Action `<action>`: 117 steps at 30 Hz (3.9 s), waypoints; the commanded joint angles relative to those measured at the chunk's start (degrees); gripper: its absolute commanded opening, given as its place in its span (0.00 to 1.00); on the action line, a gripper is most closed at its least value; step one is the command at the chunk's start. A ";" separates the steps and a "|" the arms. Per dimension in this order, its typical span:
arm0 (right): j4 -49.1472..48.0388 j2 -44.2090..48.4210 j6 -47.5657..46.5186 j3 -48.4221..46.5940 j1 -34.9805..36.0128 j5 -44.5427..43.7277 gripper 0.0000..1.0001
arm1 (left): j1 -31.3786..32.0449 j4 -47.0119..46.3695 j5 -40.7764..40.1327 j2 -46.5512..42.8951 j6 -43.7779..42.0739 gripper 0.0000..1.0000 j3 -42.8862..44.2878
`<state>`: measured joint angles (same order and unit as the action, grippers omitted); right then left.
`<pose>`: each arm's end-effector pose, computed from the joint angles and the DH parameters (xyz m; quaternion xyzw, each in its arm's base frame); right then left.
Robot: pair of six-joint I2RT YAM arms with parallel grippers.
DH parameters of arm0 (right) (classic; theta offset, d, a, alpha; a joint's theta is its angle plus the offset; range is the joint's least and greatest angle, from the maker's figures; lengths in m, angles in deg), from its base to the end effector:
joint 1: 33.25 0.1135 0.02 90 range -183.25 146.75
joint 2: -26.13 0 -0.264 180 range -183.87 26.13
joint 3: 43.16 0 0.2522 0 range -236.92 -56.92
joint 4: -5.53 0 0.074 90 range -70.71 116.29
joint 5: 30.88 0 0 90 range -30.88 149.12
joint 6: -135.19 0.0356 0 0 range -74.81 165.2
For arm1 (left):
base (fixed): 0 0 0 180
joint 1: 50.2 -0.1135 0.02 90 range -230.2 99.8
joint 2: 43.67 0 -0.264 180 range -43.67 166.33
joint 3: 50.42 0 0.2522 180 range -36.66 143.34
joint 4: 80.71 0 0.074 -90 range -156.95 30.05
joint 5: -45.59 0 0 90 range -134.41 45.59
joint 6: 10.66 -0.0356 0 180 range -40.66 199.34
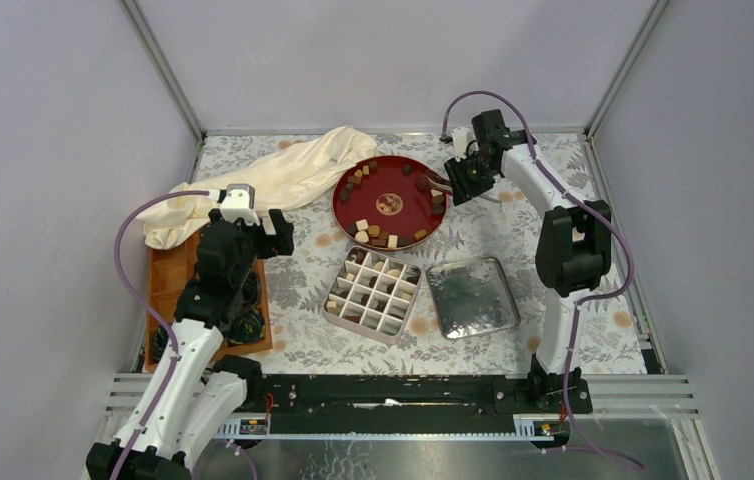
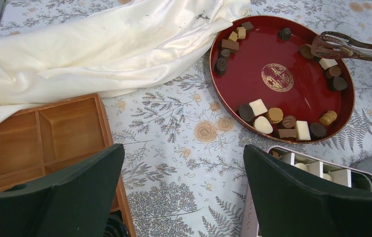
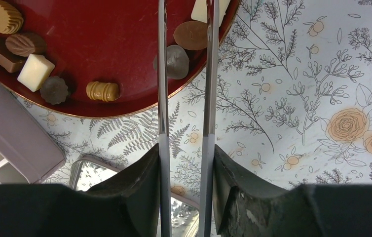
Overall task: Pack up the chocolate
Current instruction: Pick up the fake chocolate from the plate, then place the fake chocolate in the packing box.
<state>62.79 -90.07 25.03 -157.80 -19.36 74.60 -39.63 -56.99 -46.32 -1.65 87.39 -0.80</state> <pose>0.4295 0.1160 0.2508 -0.3141 0.9020 0.1150 0.2730 0.1763 -0.0317 0.2931 0.0076 0.7992 -0.0841 0.5951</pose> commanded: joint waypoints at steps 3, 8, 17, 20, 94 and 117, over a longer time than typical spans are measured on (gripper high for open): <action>1.13 -1.05 -0.57 -3.93 0.86 -1.34 0.44 | 0.33 -2.33 0.55 -0.72 -0.76 0.99 -0.37; 1.48 -2.19 -1.08 -4.75 1.92 -2.20 0.44 | 0.33 -2.39 0.51 -0.79 -0.78 0.99 -0.40; 1.28 -2.98 -2.27 -5.38 4.52 -6.12 0.40 | 0.31 -2.39 0.51 -0.76 -0.78 0.99 -0.41; 1.23 -3.35 -2.27 -5.73 5.15 -6.78 0.40 | 0.27 -2.39 0.59 -0.71 -0.76 0.99 -0.38; -2.66 43.18 -34.62 45.92 13.00 32.11 0.07 | 0.32 -2.89 3.05 -0.04 -1.20 0.99 -0.71; -2.29 38.48 -39.52 46.53 20.67 22.88 0.23 | 0.28 -2.97 3.20 0.25 -1.20 0.99 -0.74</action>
<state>60.76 -51.41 -13.39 -110.50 0.42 97.29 -39.63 -57.06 -43.72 -1.46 87.31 -1.13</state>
